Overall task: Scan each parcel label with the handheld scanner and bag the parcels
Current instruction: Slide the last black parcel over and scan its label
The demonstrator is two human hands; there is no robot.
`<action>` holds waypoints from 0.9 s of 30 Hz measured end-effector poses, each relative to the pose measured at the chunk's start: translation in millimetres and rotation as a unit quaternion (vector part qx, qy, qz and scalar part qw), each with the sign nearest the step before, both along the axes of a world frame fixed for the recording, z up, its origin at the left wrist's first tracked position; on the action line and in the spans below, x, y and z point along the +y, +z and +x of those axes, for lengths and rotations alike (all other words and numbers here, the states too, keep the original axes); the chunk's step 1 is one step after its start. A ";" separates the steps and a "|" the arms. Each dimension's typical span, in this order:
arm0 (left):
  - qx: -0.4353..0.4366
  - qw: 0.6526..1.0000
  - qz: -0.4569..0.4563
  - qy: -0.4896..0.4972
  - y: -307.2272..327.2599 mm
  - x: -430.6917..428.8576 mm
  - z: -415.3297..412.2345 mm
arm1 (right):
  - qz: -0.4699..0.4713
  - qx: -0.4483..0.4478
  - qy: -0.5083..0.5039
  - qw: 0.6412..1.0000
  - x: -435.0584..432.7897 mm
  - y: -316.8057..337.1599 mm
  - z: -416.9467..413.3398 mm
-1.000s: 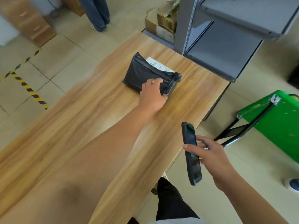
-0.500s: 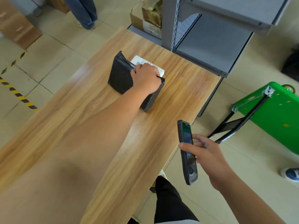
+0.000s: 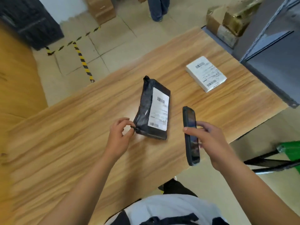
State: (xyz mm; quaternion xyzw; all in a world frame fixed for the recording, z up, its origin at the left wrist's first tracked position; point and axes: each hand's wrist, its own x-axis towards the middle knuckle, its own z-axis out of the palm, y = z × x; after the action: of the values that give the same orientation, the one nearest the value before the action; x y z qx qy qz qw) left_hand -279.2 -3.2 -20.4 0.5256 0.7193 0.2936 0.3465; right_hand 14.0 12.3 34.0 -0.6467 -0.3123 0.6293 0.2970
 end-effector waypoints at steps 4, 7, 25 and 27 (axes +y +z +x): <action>-0.004 0.992 -0.028 0.121 -11.7 -69.8 -49.7 | 0.019 0.000 0.073 0.997 8.2 4.8 -44.5; -0.042 0.972 -0.072 0.219 -20.5 -118.7 -77.5 | 0.028 0.001 0.134 0.991 6.7 7.4 -76.5; 0.270 0.883 -0.325 0.205 -23.6 -113.5 -51.9 | 0.042 0.014 0.286 0.957 -4.4 25.2 -163.0; 0.284 0.889 -0.316 0.171 -26.9 -114.8 -60.5 | 0.038 0.011 0.283 0.958 -5.8 22.9 -163.7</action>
State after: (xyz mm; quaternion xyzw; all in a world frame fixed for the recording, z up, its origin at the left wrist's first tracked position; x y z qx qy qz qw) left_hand -339.7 -118.0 -47.3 0.3186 0.9203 -0.0559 0.2200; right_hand -149.7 6.5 56.9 -0.5134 -0.5027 0.6823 0.1347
